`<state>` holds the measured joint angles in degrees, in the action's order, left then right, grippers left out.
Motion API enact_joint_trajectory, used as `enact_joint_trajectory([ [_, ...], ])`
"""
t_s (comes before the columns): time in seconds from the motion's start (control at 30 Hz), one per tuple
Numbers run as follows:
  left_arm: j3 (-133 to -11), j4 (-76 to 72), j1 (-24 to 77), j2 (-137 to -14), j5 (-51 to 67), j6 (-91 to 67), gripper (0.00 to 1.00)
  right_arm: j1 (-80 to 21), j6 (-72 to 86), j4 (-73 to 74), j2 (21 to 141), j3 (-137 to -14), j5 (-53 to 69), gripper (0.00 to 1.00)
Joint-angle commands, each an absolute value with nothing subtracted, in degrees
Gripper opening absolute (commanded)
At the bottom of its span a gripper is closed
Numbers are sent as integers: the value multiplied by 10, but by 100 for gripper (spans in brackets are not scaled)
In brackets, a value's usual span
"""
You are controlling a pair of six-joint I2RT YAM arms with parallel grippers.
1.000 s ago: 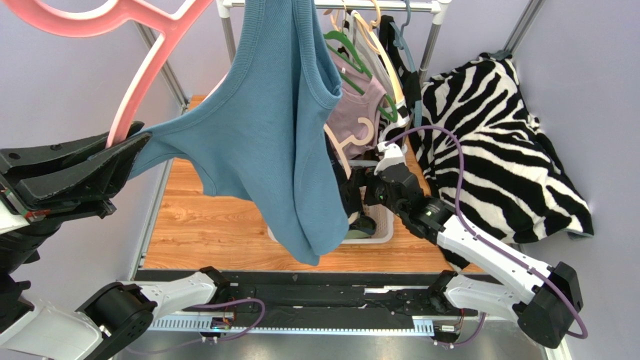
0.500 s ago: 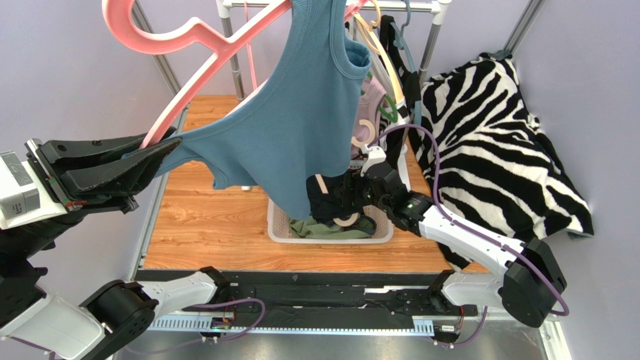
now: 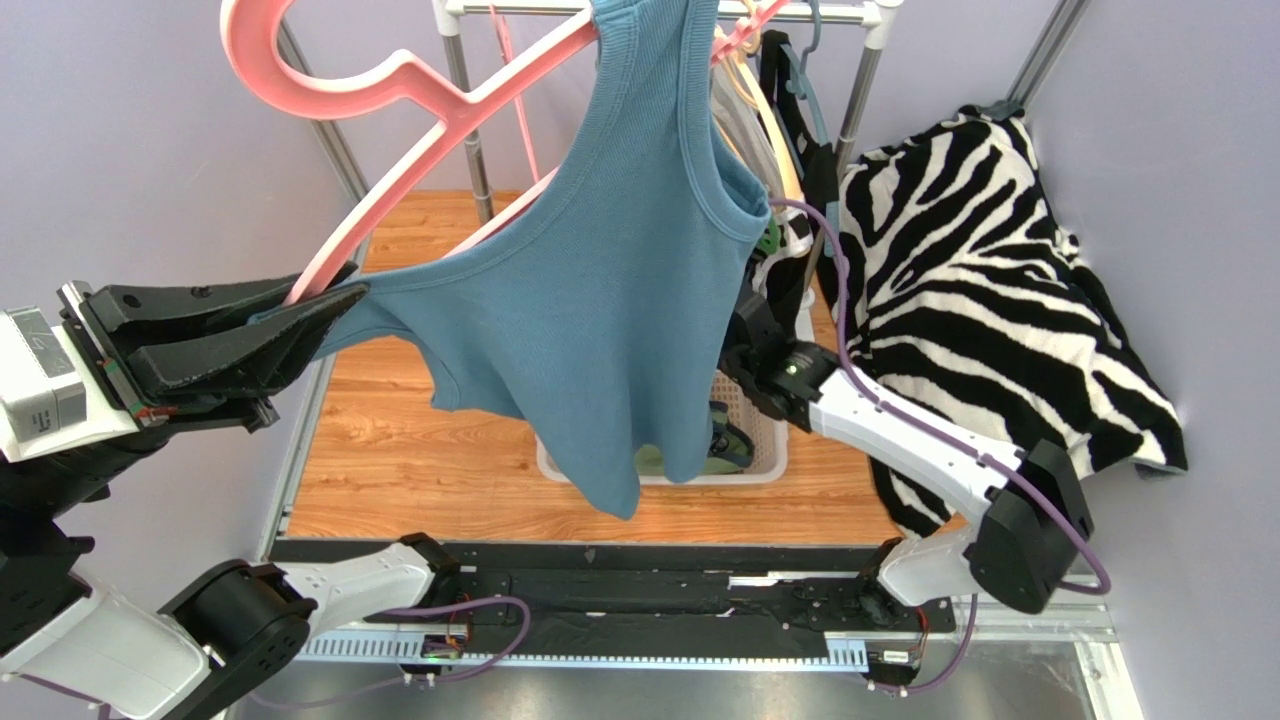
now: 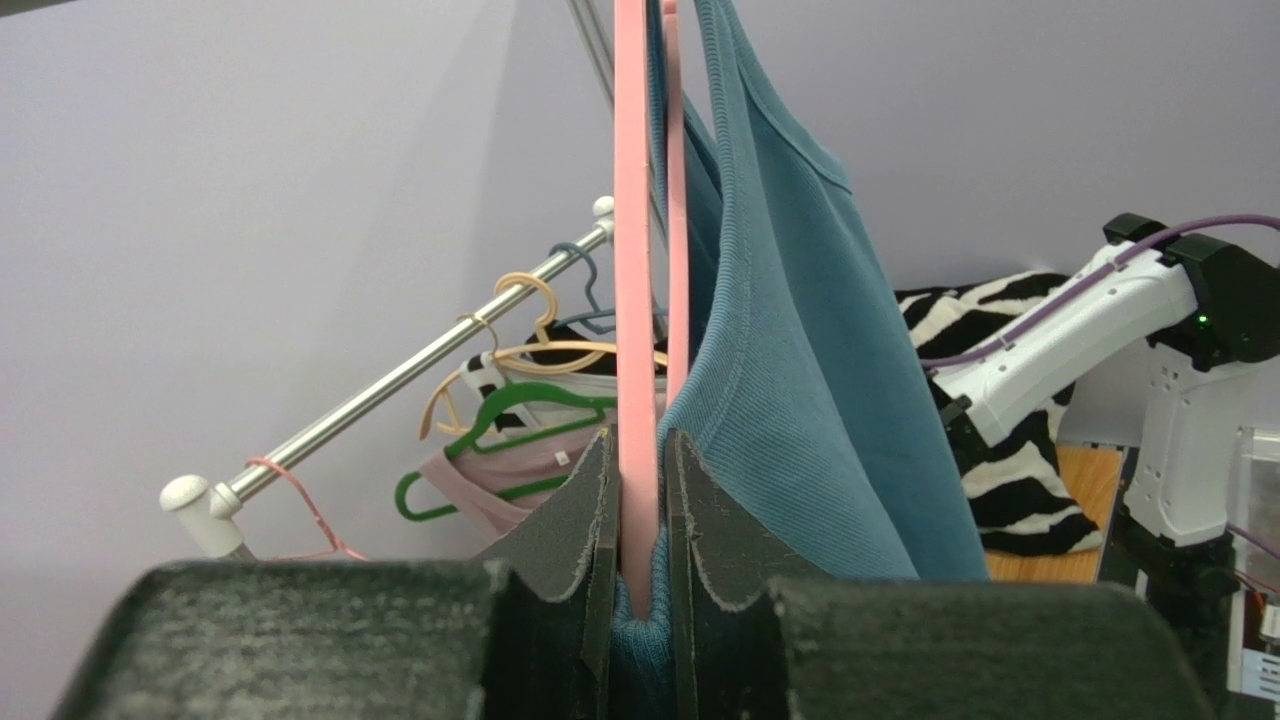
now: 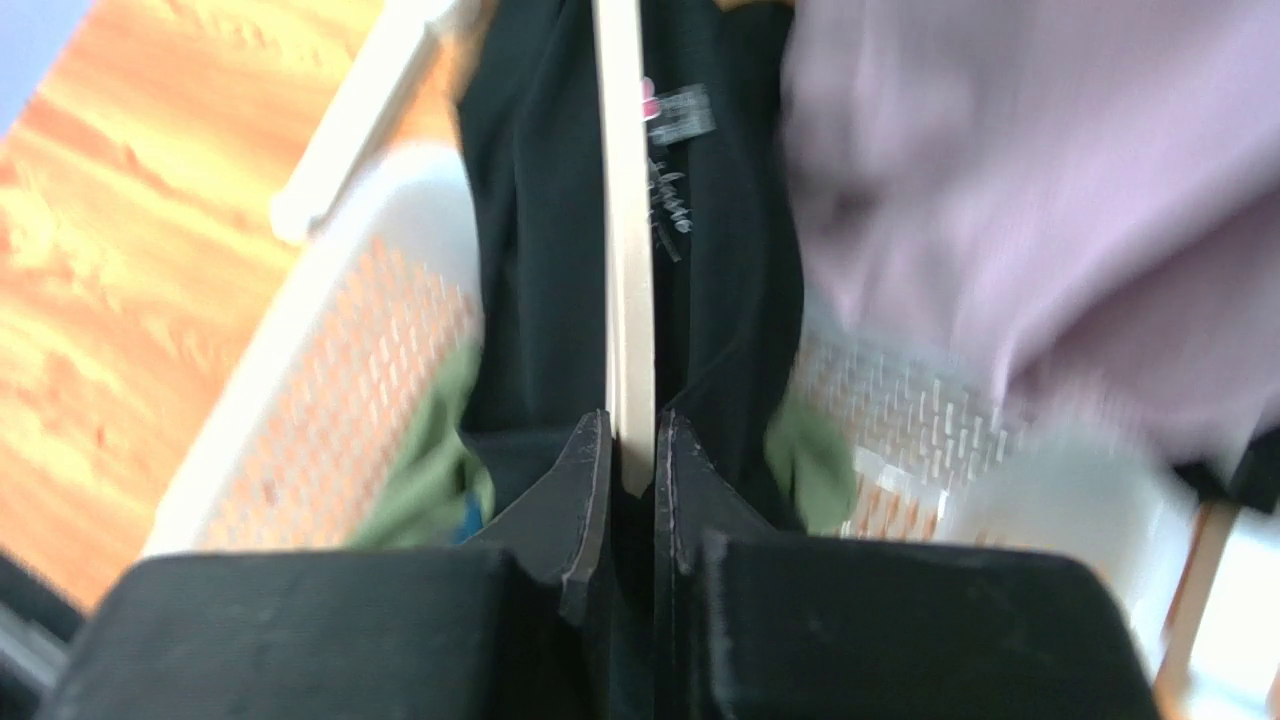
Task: Remove the tank top from the hanger
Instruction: Pick up the hanger at the center of the board.
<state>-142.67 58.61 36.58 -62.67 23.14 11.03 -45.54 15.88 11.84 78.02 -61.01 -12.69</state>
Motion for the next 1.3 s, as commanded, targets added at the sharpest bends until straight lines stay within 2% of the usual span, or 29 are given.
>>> enact_joint_trajectory([
  [0.0,-1440,542,362,-634,234,125,0,-459,72,107,831,-731,-175,0],
  [0.33,-1432,552,359,-632,233,132,0,-442,-18,106,983,-984,-252,0],
  [0.73,-1427,564,360,-634,228,143,0,-416,-76,131,1093,-1289,-255,0],
  [0.9,-1430,564,360,-637,229,142,0,-398,-48,134,1098,-1259,-243,0],
  [1.27,-1434,564,360,-641,223,154,0,-395,-22,110,1118,-1095,-259,0],
])
